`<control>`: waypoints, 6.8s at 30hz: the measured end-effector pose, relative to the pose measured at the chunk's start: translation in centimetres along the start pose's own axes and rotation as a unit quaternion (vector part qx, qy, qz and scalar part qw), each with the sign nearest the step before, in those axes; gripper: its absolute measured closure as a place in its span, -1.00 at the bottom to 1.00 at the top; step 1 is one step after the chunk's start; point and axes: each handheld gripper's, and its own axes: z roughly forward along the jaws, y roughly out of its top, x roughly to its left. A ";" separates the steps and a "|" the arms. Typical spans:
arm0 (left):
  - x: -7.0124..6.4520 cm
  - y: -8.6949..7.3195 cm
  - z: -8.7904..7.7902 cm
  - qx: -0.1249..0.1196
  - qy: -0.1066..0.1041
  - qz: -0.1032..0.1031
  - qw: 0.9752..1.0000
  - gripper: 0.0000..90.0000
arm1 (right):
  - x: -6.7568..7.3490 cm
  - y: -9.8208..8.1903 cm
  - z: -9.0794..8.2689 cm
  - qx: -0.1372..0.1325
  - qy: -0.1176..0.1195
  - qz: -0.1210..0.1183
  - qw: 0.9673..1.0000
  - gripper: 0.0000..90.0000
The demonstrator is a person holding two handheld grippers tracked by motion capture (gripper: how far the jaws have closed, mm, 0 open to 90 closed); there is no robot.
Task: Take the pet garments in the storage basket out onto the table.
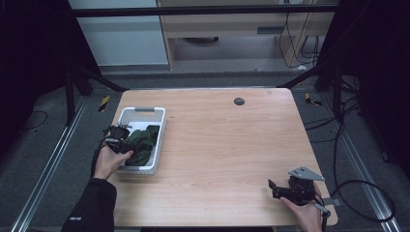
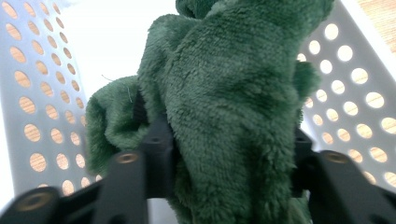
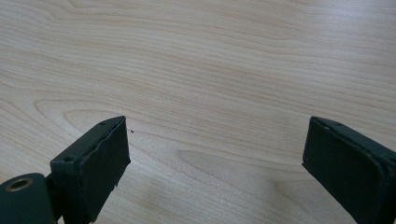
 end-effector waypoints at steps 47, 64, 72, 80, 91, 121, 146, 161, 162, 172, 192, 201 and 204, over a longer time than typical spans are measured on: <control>-3.7 1.4 -13.2 -0.117 -0.019 0.065 0.991 0.68 | 0.0 0.1 -0.3 -0.014 -0.004 -0.001 1.000 -0.84; -7.4 2.0 -14.7 -0.116 -0.047 0.122 0.985 0.68 | -0.1 0.2 -0.6 -0.027 -0.009 -0.001 1.000 -0.84; -9.2 2.6 -14.5 -0.107 -0.058 0.152 0.981 0.68 | 0.0 0.3 -0.7 -0.030 -0.005 -0.001 1.000 -0.84; -11.0 3.2 -14.2 -0.100 -0.069 0.177 0.977 0.68 | 0.0 0.3 -0.8 -0.035 -0.007 -0.003 0.999 -0.84; -13.4 3.9 -13.1 -0.092 -0.087 0.206 0.970 0.68 | 0.0 0.4 -0.8 -0.036 -0.005 -0.004 0.999 -0.84; -19.5 6.4 -8.0 -0.054 -0.123 0.265 0.955 0.68 | 0.0 0.4 -0.8 -0.038 -0.005 -0.008 0.999 -0.84; -21.9 6.6 -2.6 -0.031 -0.138 0.263 0.954 0.67 | 0.0 0.4 -0.8 -0.040 -0.006 -0.009 0.999 -0.84; -23.1 5.4 0.5 -0.014 -0.146 0.264 0.953 0.60 | 0.0 0.4 -0.8 -0.038 -0.005 -0.010 0.999 -0.84; -23.1 5.4 0.6 -0.014 -0.145 0.265 0.953 0.60 | 0.0 0.4 -0.8 -0.038 -0.005 -0.010 0.999 -0.84; -23.2 4.7 1.8 0.004 -0.145 0.274 0.951 0.42 | 0.0 0.3 -0.7 -0.035 -0.004 -0.012 0.999 -0.85; -22.8 3.8 1.4 -0.017 -0.144 0.273 0.951 -0.42 | 0.0 0.3 -0.6 -0.032 -0.002 -0.014 0.999 -0.86; -22.2 3.2 -0.7 -0.062 -0.146 0.266 0.951 -0.54 | 0.0 0.3 -0.6 -0.031 -0.003 -0.011 0.999 -0.86; -21.9 2.9 -1.5 -0.077 -0.145 0.262 0.951 -0.55 | 0.0 0.3 -0.6 -0.031 -0.005 -0.012 0.999 -0.86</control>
